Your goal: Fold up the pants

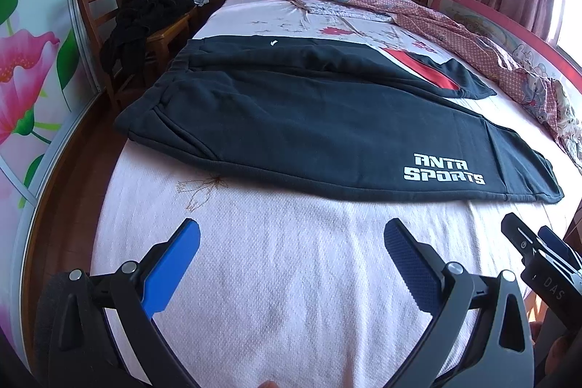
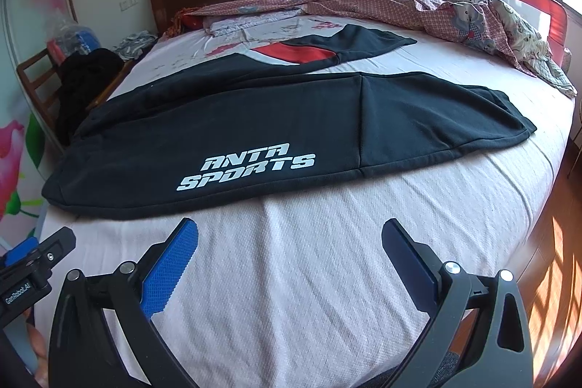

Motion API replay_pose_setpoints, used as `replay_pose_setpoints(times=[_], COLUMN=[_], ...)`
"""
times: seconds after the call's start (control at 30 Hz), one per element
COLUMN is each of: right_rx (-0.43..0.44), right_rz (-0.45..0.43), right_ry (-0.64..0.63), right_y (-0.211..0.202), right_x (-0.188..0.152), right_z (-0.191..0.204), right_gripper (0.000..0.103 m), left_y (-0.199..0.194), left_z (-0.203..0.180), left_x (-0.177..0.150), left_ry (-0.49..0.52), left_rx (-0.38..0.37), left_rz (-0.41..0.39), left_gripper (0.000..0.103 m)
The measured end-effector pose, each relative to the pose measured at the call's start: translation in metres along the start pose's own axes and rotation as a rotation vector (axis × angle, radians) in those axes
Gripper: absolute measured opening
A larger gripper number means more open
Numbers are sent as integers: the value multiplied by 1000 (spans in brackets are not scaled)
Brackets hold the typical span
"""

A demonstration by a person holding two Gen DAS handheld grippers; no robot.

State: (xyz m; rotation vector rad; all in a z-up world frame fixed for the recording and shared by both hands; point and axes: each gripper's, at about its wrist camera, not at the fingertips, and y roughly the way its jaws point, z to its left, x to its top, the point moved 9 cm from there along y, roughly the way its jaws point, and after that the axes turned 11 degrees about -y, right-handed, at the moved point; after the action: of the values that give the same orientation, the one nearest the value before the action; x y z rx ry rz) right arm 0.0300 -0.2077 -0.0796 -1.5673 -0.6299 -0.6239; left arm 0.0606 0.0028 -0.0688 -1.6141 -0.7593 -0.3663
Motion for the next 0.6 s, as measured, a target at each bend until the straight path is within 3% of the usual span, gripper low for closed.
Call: replay_pose_setpoints(times=[0.6], right_rx=[4], right_rz=[9], right_ry=[3], right_y=[1], right_x=[-1], right_z=[1], right_gripper=[100], left_y=[3], left_z=[0], left_x=[-2], left_ry=[-11], left_rx=[-6], left_rz=[22], left_gripper=[101])
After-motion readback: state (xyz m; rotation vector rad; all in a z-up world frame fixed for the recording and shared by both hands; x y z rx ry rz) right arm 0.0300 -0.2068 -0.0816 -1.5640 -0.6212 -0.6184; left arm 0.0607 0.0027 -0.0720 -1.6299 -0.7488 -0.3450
